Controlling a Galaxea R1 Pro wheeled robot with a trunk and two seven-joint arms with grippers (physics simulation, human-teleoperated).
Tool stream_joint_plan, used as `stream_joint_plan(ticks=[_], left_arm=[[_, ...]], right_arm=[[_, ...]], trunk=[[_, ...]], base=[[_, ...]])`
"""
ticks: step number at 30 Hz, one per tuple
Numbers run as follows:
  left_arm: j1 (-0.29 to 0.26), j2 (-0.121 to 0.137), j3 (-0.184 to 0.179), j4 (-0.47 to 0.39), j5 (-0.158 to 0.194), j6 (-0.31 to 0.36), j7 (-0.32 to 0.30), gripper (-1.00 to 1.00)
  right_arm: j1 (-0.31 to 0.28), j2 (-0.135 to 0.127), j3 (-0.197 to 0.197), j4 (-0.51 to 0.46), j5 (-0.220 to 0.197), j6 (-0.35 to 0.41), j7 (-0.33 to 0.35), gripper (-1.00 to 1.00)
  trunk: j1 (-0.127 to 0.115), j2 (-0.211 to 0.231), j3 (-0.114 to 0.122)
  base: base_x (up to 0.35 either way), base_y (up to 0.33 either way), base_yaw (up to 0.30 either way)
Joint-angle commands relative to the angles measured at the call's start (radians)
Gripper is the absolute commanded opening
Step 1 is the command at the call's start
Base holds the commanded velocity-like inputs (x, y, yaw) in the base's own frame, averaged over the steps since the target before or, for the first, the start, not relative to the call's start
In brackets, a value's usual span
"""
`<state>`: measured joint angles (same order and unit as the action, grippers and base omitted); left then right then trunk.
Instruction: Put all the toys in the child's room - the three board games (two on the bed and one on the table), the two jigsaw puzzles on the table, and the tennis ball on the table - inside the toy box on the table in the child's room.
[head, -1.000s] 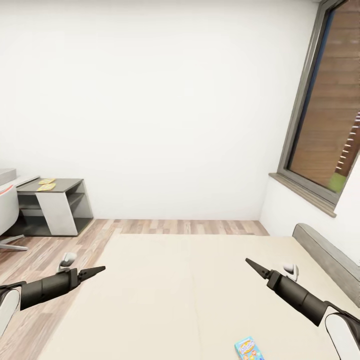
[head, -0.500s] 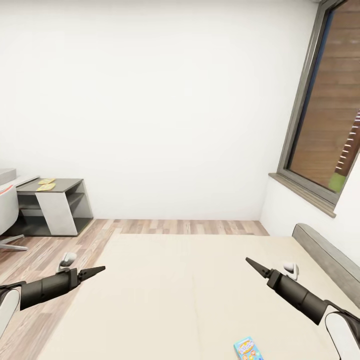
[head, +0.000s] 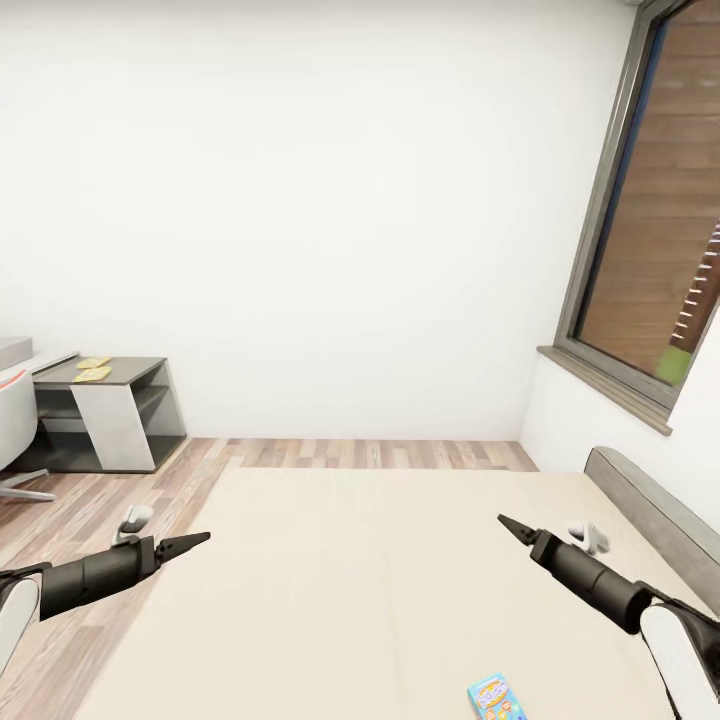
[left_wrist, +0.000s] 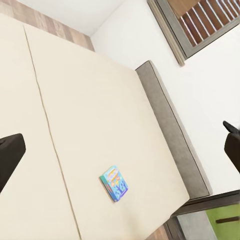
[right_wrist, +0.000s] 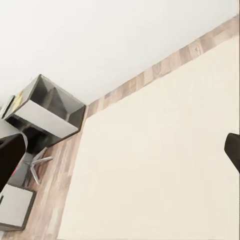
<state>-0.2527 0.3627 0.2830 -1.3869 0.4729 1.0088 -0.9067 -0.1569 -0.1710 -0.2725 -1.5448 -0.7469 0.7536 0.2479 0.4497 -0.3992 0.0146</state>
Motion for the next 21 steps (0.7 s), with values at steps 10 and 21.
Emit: stream_joint_plan(ticks=[10,21], left_arm=[[0.000,0.000,0.001,0.000,-0.002,0.004,-0.004,1.00],[0.000,0.001,0.001,0.000,-0.002,0.004,-0.004,1.00]], right_arm=[[-0.176,0.005,0.218,0.102,-0.002,0.118,-0.544,1.00],[-0.223,0.009,0.272,0.136,-0.008,0.131,-0.645,1.00]], trunk=[[0.000,-0.001,0.000],[0.000,-0.001,0.000]], base=[[0.000,0.000,0.000],[0.000,0.000,0.000]])
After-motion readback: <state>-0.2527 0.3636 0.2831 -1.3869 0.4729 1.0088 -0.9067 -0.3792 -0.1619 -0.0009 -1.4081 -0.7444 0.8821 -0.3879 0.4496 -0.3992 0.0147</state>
